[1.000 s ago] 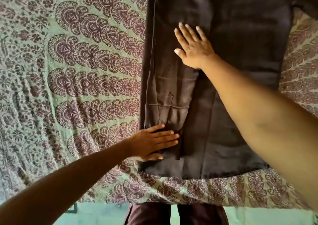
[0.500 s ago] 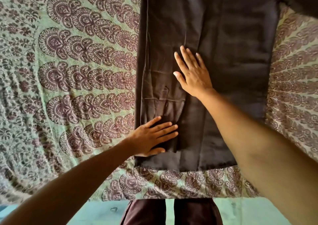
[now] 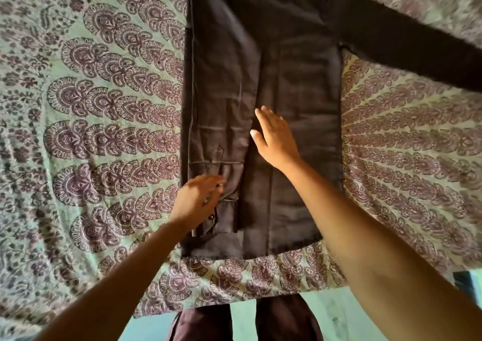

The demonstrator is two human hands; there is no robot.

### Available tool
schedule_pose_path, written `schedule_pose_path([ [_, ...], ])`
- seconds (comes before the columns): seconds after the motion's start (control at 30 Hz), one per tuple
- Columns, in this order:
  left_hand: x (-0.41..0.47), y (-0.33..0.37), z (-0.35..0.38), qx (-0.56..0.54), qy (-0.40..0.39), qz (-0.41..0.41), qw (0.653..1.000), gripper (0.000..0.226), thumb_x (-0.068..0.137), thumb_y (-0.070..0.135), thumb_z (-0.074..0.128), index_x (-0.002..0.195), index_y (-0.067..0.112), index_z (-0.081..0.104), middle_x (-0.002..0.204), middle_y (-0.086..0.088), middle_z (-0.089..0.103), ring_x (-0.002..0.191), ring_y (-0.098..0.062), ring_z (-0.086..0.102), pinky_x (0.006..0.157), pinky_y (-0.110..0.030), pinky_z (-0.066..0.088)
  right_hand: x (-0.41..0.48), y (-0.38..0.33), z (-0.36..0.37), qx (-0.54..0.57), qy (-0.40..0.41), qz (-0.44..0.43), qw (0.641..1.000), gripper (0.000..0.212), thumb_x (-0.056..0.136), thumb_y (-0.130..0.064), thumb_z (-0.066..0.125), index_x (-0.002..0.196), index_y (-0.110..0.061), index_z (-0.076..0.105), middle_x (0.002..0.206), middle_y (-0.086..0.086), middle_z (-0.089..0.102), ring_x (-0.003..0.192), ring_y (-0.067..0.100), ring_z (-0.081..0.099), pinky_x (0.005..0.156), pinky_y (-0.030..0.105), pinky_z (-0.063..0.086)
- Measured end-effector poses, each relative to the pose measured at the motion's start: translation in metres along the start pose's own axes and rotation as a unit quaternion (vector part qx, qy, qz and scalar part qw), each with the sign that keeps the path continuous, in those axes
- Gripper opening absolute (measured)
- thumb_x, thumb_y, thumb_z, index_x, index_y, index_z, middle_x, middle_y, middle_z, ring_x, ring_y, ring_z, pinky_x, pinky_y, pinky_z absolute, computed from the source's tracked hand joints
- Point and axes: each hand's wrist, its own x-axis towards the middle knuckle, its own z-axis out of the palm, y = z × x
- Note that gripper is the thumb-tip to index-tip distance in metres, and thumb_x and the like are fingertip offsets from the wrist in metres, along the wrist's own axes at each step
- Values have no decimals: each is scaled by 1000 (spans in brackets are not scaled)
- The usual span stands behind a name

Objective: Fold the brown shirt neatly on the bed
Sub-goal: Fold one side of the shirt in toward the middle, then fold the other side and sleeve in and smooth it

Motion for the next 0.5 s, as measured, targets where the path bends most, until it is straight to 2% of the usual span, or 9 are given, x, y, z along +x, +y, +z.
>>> schedule_pose_path([
  [0.1,7,27,-3,-9,39,-73,997,45,84,43,38,104,17,69,98,-2,68,72,-21,66,57,-30,52,-39,25,-18,9,17,33,999,60,93,-42,27,142,-7,33,149,14,32,138,27,30,114,42,19],
  [0.17,14,51,1,-11,42,-80,996,47,83,43,37,105,18,69,101,-2,68,79,-21,66,63,-28,51,-61,46,-32,18,35,52,998,67,88,-45,23,138,-4,39,144,17,40,133,32,39,110,45,27],
  [0.33,46,119,16,-12,24,-78,997,42,83,42,44,110,18,67,107,0,67,94,-18,64,76,-26,48,-91,96,-69,50,91,104,989,60,89,-41,33,131,-1,48,128,20,55,113,37,57,91,45,48],
  [0.43,71,160,31,-19,25,-93,995,40,80,32,50,114,16,66,109,-2,68,97,-20,64,78,-25,47,-97,126,-95,65,111,110,986,54,90,-35,43,134,-5,43,128,16,56,111,33,57,91,45,48],
  [0.5,86,190,45,-2,19,-88,996,43,81,36,49,116,16,64,111,-3,67,101,-21,63,81,-30,49,-102,153,-112,79,122,106,984,52,90,-26,53,137,-7,40,127,13,57,110,29,57,90,45,49],
])
